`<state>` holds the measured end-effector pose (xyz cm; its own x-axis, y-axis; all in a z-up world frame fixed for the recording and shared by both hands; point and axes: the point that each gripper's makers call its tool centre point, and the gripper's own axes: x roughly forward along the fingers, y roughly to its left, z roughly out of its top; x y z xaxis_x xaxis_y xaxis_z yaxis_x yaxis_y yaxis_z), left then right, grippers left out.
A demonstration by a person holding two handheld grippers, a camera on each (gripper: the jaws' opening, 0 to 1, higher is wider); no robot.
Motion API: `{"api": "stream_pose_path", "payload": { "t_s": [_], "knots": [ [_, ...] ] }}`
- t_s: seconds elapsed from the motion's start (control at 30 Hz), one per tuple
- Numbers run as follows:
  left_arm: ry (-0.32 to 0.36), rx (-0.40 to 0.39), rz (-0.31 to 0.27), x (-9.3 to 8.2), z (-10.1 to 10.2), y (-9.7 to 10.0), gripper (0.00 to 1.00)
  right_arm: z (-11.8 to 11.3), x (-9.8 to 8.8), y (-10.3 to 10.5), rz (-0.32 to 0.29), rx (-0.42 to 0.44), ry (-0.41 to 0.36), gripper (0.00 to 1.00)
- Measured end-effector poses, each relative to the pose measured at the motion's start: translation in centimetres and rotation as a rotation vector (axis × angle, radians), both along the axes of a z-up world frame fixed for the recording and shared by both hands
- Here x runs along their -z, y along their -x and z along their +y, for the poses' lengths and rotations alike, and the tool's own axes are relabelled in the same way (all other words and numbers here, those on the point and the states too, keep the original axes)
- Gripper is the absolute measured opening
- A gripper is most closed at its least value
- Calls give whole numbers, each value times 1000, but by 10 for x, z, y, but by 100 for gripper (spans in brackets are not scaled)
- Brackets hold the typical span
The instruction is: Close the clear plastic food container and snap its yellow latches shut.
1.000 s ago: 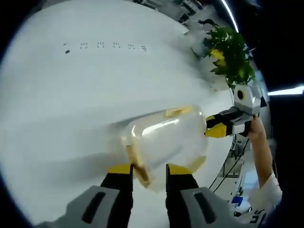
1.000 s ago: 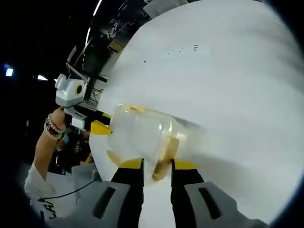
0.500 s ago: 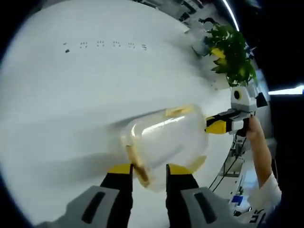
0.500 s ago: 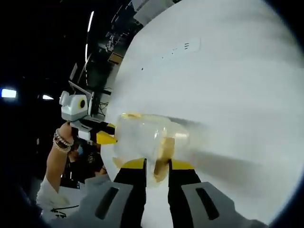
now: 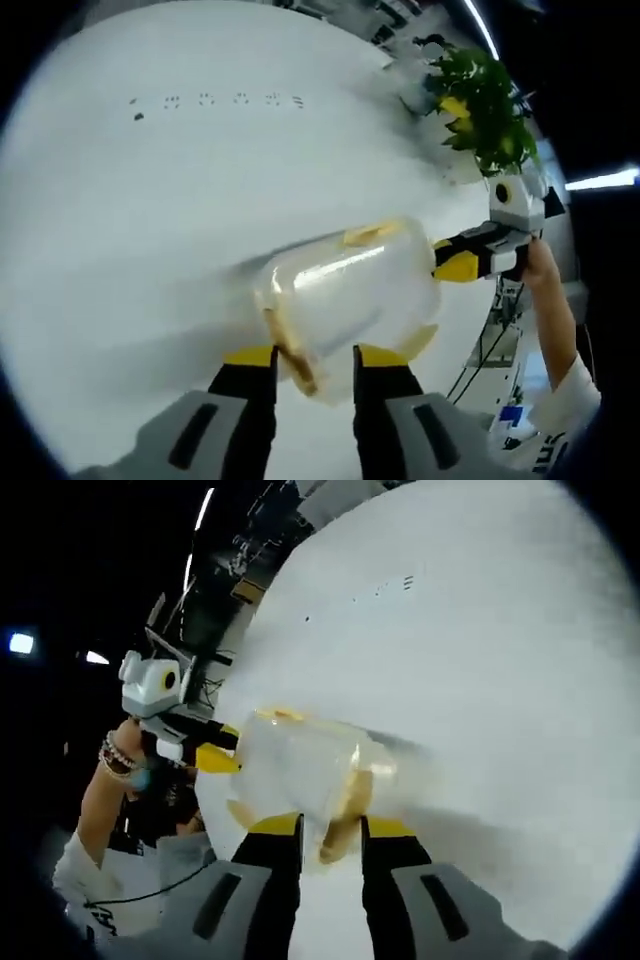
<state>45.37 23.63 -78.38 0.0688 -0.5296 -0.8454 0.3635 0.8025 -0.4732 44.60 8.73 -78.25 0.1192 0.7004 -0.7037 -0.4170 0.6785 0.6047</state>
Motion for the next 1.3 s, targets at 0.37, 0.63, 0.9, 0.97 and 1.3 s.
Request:
{"api": "stream_pose_path", "payload": {
  "t_s": [0.37,0.63,0.9,0.97,1.3],
  "knots": [
    [-39,13,-292,-38,12,-10,11,0,-53,-36,-205,38,-11,2],
    [36,84,-357,-31,-30,17,0,39,-45,-30,-238,-88,37,0],
    [129,83,-368,-22,-66,31,0,67,-29,-37,-260,-192,105,0],
    [133,99,-370,-21,-72,36,0,72,-28,-29,-264,-218,105,0],
    [139,150,-383,-20,-79,42,0,88,-20,-34,-269,-264,121,0]
  ]
}}
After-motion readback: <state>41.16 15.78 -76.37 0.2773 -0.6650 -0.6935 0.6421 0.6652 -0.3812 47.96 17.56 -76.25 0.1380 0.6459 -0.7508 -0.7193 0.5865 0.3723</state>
